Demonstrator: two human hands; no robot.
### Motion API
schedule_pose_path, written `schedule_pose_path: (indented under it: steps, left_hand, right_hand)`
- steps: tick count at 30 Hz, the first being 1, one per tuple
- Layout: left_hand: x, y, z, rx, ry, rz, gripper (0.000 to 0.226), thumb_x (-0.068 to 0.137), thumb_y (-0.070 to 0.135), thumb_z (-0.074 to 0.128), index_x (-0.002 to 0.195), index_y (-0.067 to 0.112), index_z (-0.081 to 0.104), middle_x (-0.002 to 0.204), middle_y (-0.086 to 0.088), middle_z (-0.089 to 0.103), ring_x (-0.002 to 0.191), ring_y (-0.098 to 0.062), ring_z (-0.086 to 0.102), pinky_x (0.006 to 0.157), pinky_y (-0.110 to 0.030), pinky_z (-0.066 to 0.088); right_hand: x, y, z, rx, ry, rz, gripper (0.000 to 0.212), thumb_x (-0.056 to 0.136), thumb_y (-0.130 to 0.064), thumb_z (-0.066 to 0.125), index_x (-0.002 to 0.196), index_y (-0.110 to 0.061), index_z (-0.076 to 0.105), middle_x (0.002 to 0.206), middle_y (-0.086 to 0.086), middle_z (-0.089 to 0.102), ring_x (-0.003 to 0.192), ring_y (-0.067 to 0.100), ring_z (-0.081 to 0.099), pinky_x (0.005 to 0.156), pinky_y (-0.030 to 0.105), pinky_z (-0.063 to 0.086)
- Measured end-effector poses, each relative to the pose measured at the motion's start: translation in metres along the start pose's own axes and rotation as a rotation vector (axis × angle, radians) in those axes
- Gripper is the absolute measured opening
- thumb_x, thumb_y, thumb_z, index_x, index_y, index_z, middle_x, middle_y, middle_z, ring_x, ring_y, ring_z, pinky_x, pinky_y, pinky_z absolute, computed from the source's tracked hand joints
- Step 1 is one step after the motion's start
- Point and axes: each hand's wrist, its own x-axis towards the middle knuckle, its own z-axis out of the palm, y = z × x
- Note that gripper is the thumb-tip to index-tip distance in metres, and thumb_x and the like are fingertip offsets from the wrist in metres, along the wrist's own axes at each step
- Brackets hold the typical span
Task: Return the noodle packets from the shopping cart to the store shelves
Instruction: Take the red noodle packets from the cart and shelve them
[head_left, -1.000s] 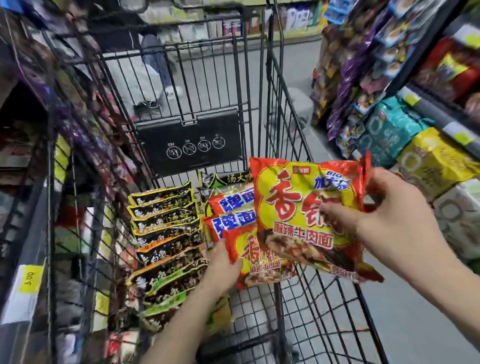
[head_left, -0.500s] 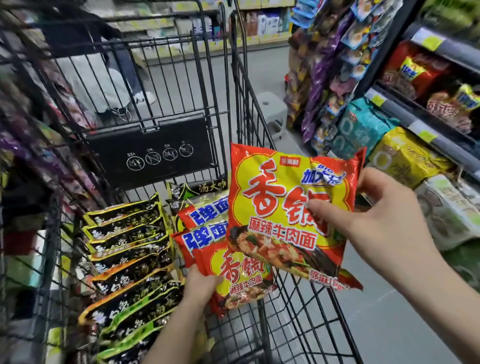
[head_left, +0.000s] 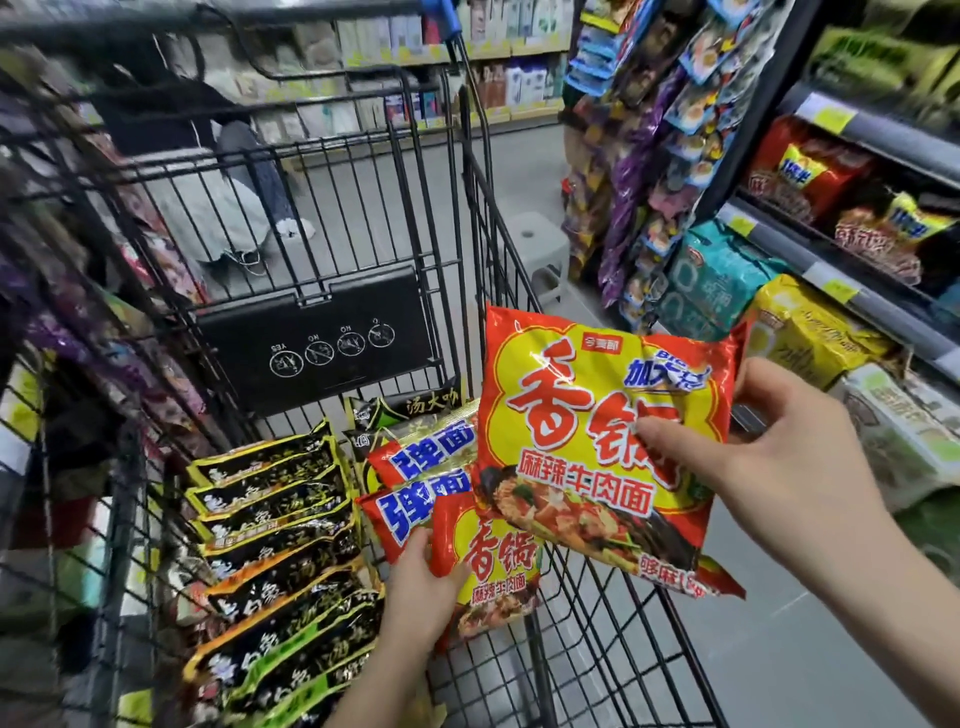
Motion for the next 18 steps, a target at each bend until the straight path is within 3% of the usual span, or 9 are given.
schedule_pose_path:
  steps: [2, 5, 8, 9, 12, 14, 16, 18]
  left_hand:
    - [-0.007, 0.018, -0.020, 0.021, 0.037, 0.076, 0.044, 0.079, 0.014, 0.073, 0.118, 0.016, 0.053, 0.093, 0.013, 0.062, 0.086, -0.008, 0.063, 0.086, -0.033, 0.053]
    - [-0.018, 0.052, -0.059, -0.027, 0.078, 0.104, 0.051, 0.075, 0.025, 0.077, 0.119, 0.012, 0.057, 0.103, 0.003, 0.068, 0.089, -0.015, 0.068, 0.082, -0.037, 0.057]
    - [-0.039, 0.090, -0.103, -0.196, 0.117, 0.113, 0.026, 0.072, 0.016, 0.078, 0.095, 0.007, 0.068, 0.080, -0.003, 0.074, 0.064, -0.014, 0.071, 0.055, -0.026, 0.056]
    - [-0.047, 0.104, -0.117, -0.239, 0.126, 0.128, 0.020, 0.071, 0.012, 0.078, 0.088, 0.005, 0.070, 0.074, -0.006, 0.074, 0.059, -0.015, 0.070, 0.053, -0.027, 0.055]
    - [-0.073, 0.146, -0.151, -0.356, 0.115, 0.153, 0.016, 0.071, 0.006, 0.076, 0.085, 0.000, 0.071, 0.079, -0.016, 0.074, 0.066, -0.026, 0.069, 0.068, -0.039, 0.058]
    - [-0.092, 0.176, -0.167, -0.413, 0.075, 0.178, 0.015, 0.073, 0.003, 0.073, 0.087, -0.002, 0.069, 0.078, -0.016, 0.074, 0.064, -0.027, 0.069, 0.061, -0.036, 0.059]
    - [-0.114, 0.210, -0.177, -0.477, 0.002, 0.210, 0.015, 0.073, 0.004, 0.072, 0.086, -0.003, 0.067, 0.076, -0.017, 0.074, 0.058, -0.025, 0.069, 0.051, -0.032, 0.058]
    - [-0.134, 0.243, -0.181, -0.522, -0.065, 0.249, 0.029, 0.062, 0.013, 0.080, 0.083, -0.004, 0.069, 0.072, -0.017, 0.073, 0.056, -0.024, 0.069, 0.047, -0.029, 0.056]
  right_hand:
    - [-0.003, -0.008, -0.003, 0.004, -0.005, -0.003, 0.024, 0.067, -0.010, 0.082, 0.071, -0.012, 0.058, 0.076, -0.011, 0.065, 0.058, -0.014, 0.059, 0.051, 0.002, 0.042]
    - [-0.005, -0.024, -0.015, 0.016, -0.013, -0.001, 0.025, 0.068, -0.010, 0.082, 0.070, -0.009, 0.056, 0.076, -0.010, 0.065, 0.056, -0.015, 0.058, 0.048, 0.002, 0.040]
    - [-0.008, -0.047, -0.034, 0.038, -0.007, 0.017, 0.027, 0.069, -0.011, 0.081, 0.079, -0.002, 0.059, 0.076, -0.008, 0.067, 0.052, -0.011, 0.060, 0.044, 0.003, 0.041]
    - [-0.009, -0.056, -0.042, 0.040, 0.000, 0.021, 0.027, 0.068, -0.012, 0.082, 0.080, -0.002, 0.059, 0.076, -0.006, 0.068, 0.054, -0.008, 0.062, 0.045, 0.005, 0.043]
    - [-0.011, -0.081, -0.071, 0.048, 0.053, 0.022, 0.029, 0.063, -0.019, 0.085, 0.075, -0.008, 0.060, 0.082, -0.001, 0.072, 0.066, 0.007, 0.067, 0.063, 0.023, 0.054]
    - [-0.015, -0.102, -0.095, 0.057, 0.074, 0.035, 0.031, 0.062, -0.023, 0.086, 0.077, -0.012, 0.062, 0.084, -0.002, 0.072, 0.078, 0.018, 0.069, 0.075, 0.041, 0.055]
    - [-0.021, -0.124, -0.122, 0.074, 0.102, 0.041, 0.032, 0.061, -0.025, 0.086, 0.082, -0.016, 0.064, 0.085, -0.002, 0.073, 0.081, 0.022, 0.069, 0.077, 0.045, 0.055]
    - [-0.028, -0.143, -0.152, 0.115, 0.127, 0.057, 0.033, 0.062, -0.024, 0.086, 0.087, -0.016, 0.065, 0.084, 0.000, 0.073, 0.076, 0.023, 0.070, 0.071, 0.040, 0.056]
